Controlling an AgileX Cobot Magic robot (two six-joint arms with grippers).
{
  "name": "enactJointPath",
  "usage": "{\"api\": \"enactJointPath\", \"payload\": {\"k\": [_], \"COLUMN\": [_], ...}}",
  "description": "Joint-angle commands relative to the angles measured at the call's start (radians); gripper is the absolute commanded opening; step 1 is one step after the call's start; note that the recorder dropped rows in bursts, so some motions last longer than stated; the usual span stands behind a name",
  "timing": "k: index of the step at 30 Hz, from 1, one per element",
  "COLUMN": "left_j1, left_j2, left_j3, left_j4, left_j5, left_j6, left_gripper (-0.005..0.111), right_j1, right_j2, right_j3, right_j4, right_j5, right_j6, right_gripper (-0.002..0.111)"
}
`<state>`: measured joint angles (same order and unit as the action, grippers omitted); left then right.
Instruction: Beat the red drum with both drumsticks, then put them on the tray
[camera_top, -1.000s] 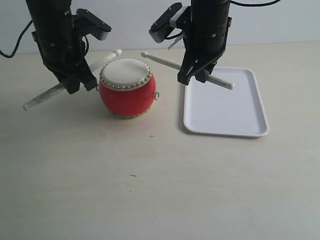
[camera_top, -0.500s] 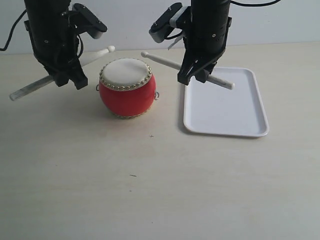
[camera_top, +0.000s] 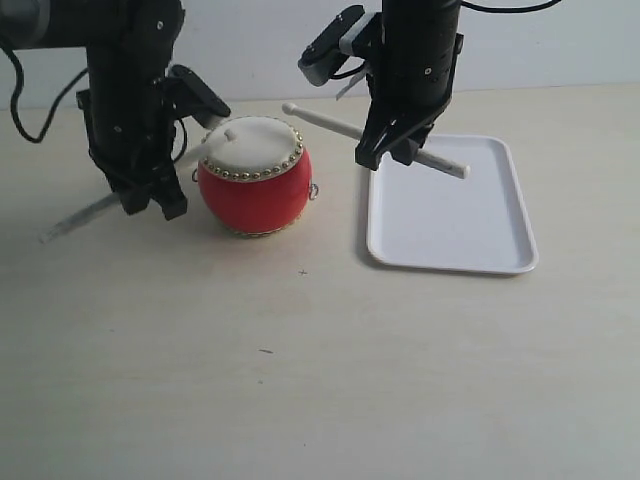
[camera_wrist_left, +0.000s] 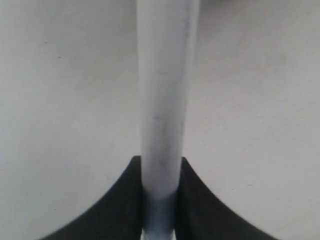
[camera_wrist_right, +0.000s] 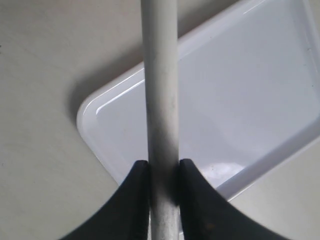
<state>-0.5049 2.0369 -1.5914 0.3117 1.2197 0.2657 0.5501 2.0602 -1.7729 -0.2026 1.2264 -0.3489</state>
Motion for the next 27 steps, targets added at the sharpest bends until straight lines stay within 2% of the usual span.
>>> {"api": "enactJointPath", "payload": {"k": [1,9,15,27], "left_j1": [-0.004,-0.004,-0.004,-0.004], "left_j2": [-0.127,-0.239,-0.245,-0.244], "left_j3": [-0.005,-0.005,-0.005,-0.005], "left_j4": [0.033,0.024,0.024,0.016], "left_j5": [0.001,0.001,0.001,0.001], "left_j6": [-0.017,-0.019,-0.019,-0.041], "left_gripper": [0.000,0.000,0.000,0.000], "right_j1": [-0.005,-0.003,-0.003,-0.003], "right_j2": [-0.003,-0.003,-0.003,0.104], "right_j3": [0.000,-0.049,-0.102,-0.076], "right_j4": [-0.037,-0.032,0.054,0.154], "right_j5": [-0.005,-0.005,-0.005,-0.005], "right_j6": [-0.008,0.021,0.021,0.015], "right_gripper": [0.000,0.000,0.000,0.000]}}
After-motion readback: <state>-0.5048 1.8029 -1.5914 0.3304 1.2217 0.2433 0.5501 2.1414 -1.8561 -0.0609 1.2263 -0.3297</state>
